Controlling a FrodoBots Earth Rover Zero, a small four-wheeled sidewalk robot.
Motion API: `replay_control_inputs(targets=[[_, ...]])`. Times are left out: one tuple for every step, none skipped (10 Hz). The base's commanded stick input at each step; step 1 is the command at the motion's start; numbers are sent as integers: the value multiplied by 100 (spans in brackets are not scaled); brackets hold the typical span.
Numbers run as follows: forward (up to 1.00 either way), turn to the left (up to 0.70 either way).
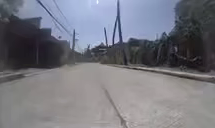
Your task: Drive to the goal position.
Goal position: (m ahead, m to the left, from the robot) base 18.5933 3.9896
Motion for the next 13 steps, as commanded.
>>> replay_control_inputs(targets=[[85,0],[85,0],[85,0],[85,0],[85,0],[85,0],[85,-7],[85,-27],[85,-34],[85,-34],[85,-34],[85,-34],[85,-34]])
